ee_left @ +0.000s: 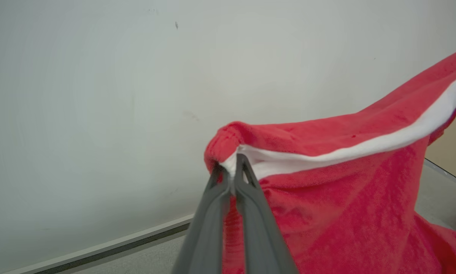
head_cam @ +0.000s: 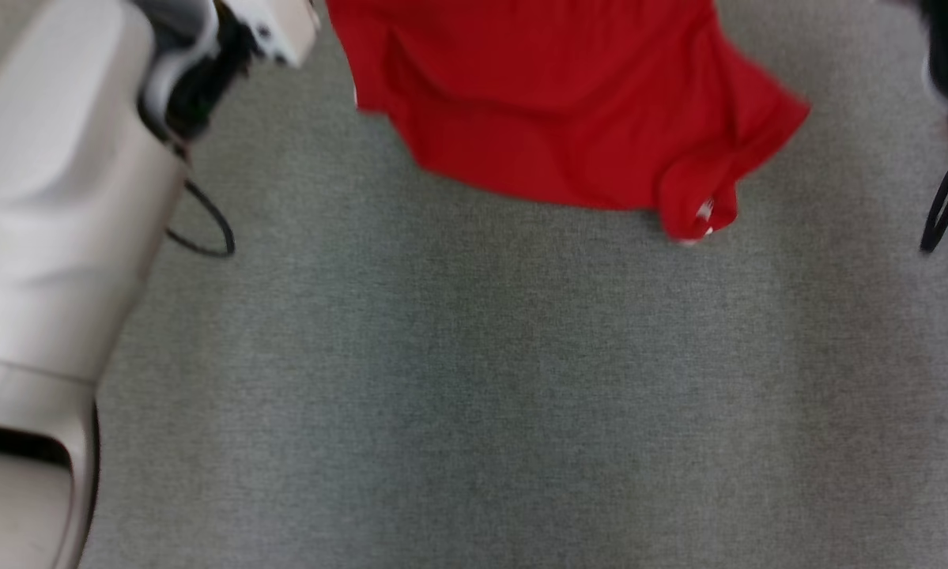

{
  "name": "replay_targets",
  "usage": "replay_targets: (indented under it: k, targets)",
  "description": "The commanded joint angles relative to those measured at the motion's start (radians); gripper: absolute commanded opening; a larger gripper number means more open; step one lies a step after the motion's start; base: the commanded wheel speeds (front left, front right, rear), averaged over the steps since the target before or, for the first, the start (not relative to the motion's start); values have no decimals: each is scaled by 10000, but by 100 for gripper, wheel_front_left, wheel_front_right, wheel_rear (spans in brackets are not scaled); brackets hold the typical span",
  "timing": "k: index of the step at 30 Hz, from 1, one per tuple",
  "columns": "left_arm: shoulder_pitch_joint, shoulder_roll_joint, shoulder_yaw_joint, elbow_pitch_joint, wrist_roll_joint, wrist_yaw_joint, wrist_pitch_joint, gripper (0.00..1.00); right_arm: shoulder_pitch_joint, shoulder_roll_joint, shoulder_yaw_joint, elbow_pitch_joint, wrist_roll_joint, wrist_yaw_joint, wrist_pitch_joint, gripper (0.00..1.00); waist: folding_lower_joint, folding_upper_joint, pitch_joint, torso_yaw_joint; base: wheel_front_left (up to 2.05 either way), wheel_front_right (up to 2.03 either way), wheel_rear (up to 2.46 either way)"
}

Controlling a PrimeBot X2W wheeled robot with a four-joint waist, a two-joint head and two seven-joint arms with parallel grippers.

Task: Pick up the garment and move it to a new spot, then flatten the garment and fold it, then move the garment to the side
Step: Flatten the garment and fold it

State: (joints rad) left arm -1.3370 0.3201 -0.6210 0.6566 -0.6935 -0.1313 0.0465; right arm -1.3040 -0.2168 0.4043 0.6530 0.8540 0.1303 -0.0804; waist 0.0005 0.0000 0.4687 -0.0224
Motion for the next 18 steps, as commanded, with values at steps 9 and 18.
replay_targets:
  k: [9,18]
  targets:
    - [-2986,-268,18,2050,-830,15,-444,0,-3512,-55,542,1810,-80,2,-668,0,-5,0,733,-57,0,0,0]
    - [-3044,-480,-1007,3138,-1249,17,-313,0,-4041,194,1323,3194,326,0,-563,0,-5,0,383,14,0,0,0]
